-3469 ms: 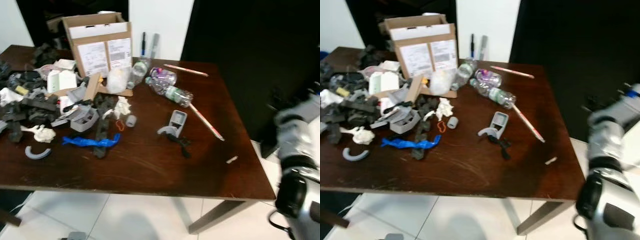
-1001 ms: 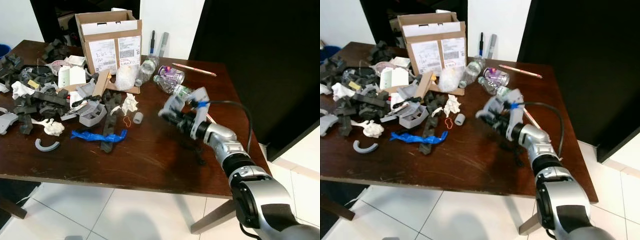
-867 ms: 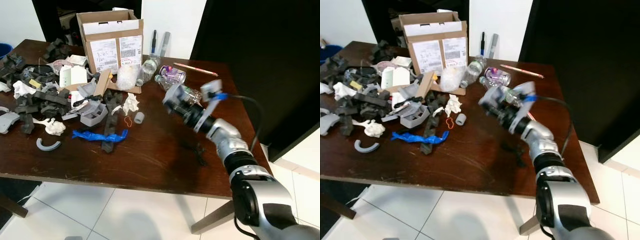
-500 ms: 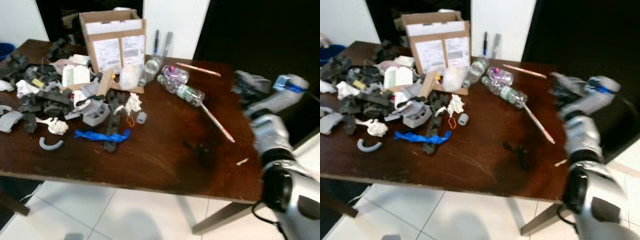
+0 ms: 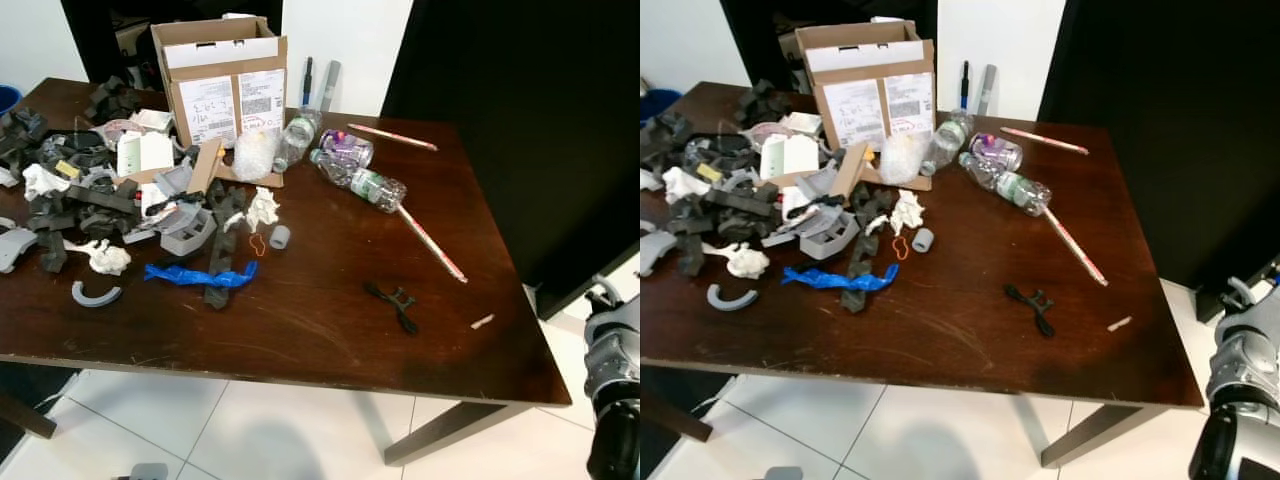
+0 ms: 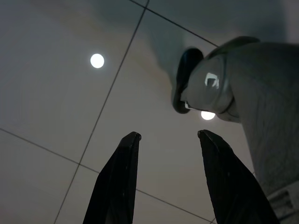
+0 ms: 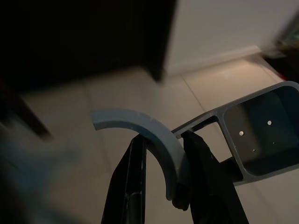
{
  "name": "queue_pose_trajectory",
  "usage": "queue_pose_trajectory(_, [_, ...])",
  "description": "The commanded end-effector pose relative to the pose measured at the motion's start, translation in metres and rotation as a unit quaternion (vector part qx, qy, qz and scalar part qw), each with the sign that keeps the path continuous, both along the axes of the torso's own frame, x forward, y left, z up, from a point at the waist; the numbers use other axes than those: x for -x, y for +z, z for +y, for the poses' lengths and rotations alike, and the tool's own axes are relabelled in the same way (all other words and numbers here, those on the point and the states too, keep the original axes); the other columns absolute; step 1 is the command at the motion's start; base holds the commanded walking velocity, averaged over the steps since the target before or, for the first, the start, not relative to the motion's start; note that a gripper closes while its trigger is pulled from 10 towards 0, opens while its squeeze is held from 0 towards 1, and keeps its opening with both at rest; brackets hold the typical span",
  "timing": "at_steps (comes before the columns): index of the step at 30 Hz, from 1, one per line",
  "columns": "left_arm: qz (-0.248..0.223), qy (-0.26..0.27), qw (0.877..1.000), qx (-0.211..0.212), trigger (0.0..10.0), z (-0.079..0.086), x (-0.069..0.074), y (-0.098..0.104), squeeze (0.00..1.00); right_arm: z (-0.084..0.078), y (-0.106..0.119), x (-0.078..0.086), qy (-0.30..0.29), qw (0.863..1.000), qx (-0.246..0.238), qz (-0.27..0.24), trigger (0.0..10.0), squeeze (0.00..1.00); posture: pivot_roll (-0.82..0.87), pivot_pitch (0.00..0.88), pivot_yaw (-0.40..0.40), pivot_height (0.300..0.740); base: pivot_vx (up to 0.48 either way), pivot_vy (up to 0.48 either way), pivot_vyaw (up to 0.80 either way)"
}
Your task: Picking trash to rubbish bin
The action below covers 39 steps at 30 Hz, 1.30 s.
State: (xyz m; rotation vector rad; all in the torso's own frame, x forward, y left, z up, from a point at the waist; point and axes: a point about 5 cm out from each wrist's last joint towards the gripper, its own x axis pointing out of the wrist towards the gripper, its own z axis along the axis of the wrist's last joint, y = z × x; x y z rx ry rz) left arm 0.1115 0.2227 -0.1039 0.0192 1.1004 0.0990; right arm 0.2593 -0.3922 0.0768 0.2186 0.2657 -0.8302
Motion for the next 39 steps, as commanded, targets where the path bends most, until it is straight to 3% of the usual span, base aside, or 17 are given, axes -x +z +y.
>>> queue_pose_trajectory(1, [0.021,0.004,1.0,-0.002,10.0,0.001,0.013,-0.004,0.0,0.002,-0.029,0.024,-0.026,0.997,-0.024,0.063,10.0,0.0,0.21,0.091,-0.099,0.74,0.0,0.0,0.0])
queue_pose_trajectory(3, [0.022,0.006,1.0,-0.001,10.0,0.0,0.014,-0.004,0.0,0.004,-0.049,0.045,-0.055,0.993,-0.036,0.101,10.0,0.0,0.21,0.091,-0.1,0.74,0.0,0.0,0.0])
queue_pose_trajectory(5, [0.022,0.006,1.0,-0.001,10.0,0.0,0.014,-0.004,0.0,0.004,-0.049,0.045,-0.055,0.993,-0.036,0.101,10.0,0.0,0.21,0.091,-0.1,0.74,0.0,0.0,0.0])
queue_pose_trajectory(11, [0.022,0.008,1.0,0.0,10.0,-0.001,0.015,-0.004,0.0,0.006,-0.086,0.099,-0.12,0.971,-0.066,0.196,10.0,0.0,0.21,0.094,-0.104,0.74,0.0,0.0,0.0])
queue_pose_trajectory(12, [0.022,0.008,1.0,0.0,10.0,-0.001,0.015,-0.004,0.0,0.006,-0.086,0.099,-0.12,0.971,-0.066,0.196,10.0,0.0,0.21,0.094,-0.104,0.74,0.0,0.0,0.0])
queue_pose_trajectory(17, [0.023,0.008,1.0,-0.002,10.0,0.0,0.015,-0.004,0.0,0.031,-0.122,0.137,-0.112,0.945,-0.108,0.288,10.0,0.0,0.2,0.097,-0.101,0.74,0.0,0.0,-0.64])
queue_pose_trajectory(20, [0.023,0.008,1.0,-0.002,10.0,0.001,0.016,-0.004,0.0,0.038,-0.128,0.143,-0.109,0.94,-0.121,0.301,10.0,0.0,0.2,0.098,-0.101,0.74,0.0,0.0,-0.8])
queue_pose_trajectory(23, [0.025,0.006,1.0,-0.003,10.0,0.0,0.016,-0.004,0.0,0.068,-0.148,0.152,-0.031,0.922,-0.135,0.362,10.0,0.0,0.19,0.099,-0.099,0.74,0.0,0.0,-0.8])
queue_pose_trajectory(28, [0.027,0.004,1.0,-0.005,10.0,0.001,0.017,-0.005,0.0,0.092,-0.16,0.152,0.052,0.903,-0.136,0.405,10.0,0.0,0.19,0.1,-0.096,0.74,0.0,0.0,-0.8])
queue_pose_trajectory(31, [0.028,0.0,1.0,-0.009,10.0,0.001,0.016,-0.004,0.0,0.114,-0.167,0.145,0.149,0.879,-0.124,0.437,10.0,0.0,0.19,0.099,-0.092,0.74,0.0,0.0,-0.8])
queue_pose_trajectory(32, [0.028,0.0,1.0,-0.009,10.0,0.001,0.016,-0.004,0.0,0.114,-0.167,0.145,0.149,0.879,-0.124,0.437,10.0,0.0,0.19,0.099,-0.092,0.74,0.0,0.0,-0.79])
queue_pose_trajectory(35, [0.031,-0.003,0.999,-0.009,10.0,0.002,0.015,-0.004,0.0,0.127,-0.169,0.136,0.226,0.859,-0.102,0.448,10.0,0.0,0.19,0.103,-0.09,0.74,0.0,0.0,0.0])
queue_pose_trajectory(39, [0.033,-0.003,0.999,-0.005,10.0,0.002,0.016,-0.004,0.0,0.13,-0.168,0.131,0.246,0.854,-0.099,0.448,10.0,0.0,0.19,0.105,-0.089,0.74,0.0,-0.348,0.0])
